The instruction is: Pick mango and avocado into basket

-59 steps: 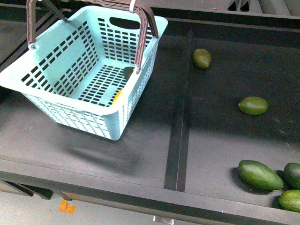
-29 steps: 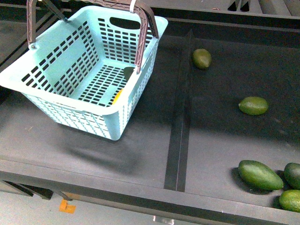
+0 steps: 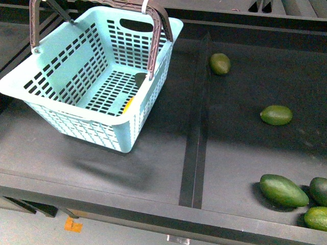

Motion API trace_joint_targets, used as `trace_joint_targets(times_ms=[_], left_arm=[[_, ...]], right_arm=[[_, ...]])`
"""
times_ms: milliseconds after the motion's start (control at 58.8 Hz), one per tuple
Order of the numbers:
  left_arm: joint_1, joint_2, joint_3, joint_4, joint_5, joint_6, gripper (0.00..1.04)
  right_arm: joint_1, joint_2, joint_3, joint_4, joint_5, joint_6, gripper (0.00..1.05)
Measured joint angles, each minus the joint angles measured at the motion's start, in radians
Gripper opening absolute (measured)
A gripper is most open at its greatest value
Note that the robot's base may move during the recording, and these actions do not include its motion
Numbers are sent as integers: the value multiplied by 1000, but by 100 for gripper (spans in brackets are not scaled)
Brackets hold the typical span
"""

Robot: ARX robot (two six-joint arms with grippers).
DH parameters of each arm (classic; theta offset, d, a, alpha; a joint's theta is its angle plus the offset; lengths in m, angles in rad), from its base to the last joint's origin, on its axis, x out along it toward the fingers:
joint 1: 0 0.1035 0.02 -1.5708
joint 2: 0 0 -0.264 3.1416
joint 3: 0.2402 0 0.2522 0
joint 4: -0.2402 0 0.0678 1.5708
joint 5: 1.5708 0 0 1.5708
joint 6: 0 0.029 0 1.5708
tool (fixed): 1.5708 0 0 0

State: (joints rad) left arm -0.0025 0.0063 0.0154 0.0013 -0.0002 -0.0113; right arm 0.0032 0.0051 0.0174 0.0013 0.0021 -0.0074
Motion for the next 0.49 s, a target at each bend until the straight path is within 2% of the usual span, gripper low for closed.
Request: trace_joint_targets(times_ms=[187, 493], left_arm=[[0, 0, 0, 0, 0, 0, 4], [0, 0, 0, 0, 0, 0, 69]], right_arm=[[0, 0, 0, 0, 0, 0, 96], [0, 0, 0, 0, 0, 0, 96]])
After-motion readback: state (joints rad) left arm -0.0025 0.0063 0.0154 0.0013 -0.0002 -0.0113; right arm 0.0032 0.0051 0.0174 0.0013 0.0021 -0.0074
